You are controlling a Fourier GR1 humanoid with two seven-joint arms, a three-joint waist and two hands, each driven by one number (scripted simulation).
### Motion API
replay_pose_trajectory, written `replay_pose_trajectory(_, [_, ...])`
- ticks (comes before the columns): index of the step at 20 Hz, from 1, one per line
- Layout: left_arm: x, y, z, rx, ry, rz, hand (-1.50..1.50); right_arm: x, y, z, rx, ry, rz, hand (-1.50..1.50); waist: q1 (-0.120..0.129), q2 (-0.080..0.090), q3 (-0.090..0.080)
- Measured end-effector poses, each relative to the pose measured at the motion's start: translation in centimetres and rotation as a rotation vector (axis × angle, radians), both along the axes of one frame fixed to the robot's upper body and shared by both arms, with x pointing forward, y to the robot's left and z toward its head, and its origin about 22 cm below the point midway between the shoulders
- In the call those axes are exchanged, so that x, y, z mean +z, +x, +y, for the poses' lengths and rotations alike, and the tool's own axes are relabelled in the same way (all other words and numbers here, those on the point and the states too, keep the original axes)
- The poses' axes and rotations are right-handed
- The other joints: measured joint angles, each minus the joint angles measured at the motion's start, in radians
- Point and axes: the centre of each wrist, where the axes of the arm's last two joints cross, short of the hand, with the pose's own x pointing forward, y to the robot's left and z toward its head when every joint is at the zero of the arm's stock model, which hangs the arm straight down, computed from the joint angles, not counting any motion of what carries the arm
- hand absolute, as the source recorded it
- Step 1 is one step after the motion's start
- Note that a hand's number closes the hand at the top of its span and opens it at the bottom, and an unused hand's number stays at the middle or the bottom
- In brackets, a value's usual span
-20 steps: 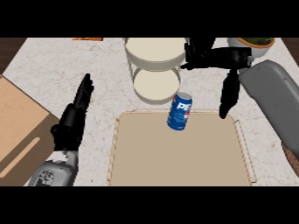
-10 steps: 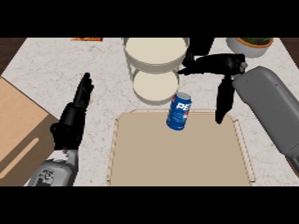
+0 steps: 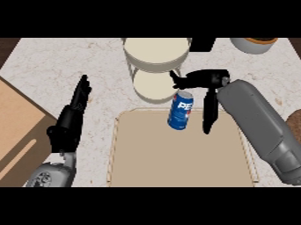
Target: Pick the can from the tray and place it in the tiered basket
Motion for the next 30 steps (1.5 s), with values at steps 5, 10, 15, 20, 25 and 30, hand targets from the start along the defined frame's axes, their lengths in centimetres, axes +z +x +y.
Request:
replay_pose_trajectory(5, [0.5, 0.5, -0.2, 0.005, -0.001, 0.003, 0.00, -2.2, -0.2, 0.9, -0.028, -0.002, 0.031, -1.50, -0.001, 0.009, -0.001])
replay_pose_trajectory(10, [-0.1, 0.1, 0.1, 0.006, -0.001, 0.000, 0.00, -3.5, -0.6, 1.3, -0.074, 0.014, -0.007, 1.50, -0.004, 0.009, -0.001])
replay_pose_trajectory(15, [0.1, 0.1, 0.1, 0.006, -0.001, 0.003, 0.00, -4.1, -1.2, 2.3, -0.057, 0.025, -0.141, 1.50, -0.004, 0.012, 0.000])
replay_pose_trajectory(20, [-0.2, -0.1, 0.2, 0.011, -0.001, 0.007, 0.00, -5.0, -1.7, 3.4, -0.094, 0.005, -0.232, 1.50, -0.003, 0.006, -0.002])
replay_pose_trajectory(25, [-0.4, 0.1, 0.2, 0.001, 0.001, 0.024, 0.00, -4.3, -2.9, 9.2, -0.178, -0.313, -0.444, 1.50, 0.000, -0.006, -0.005])
replay_pose_trajectory(30, [-0.4, 0.5, -0.3, -0.020, 0.003, 0.024, 0.00, -2.7, -4.4, 13.0, -0.326, -0.568, -0.667, 1.50, 0.023, -0.008, -0.004])
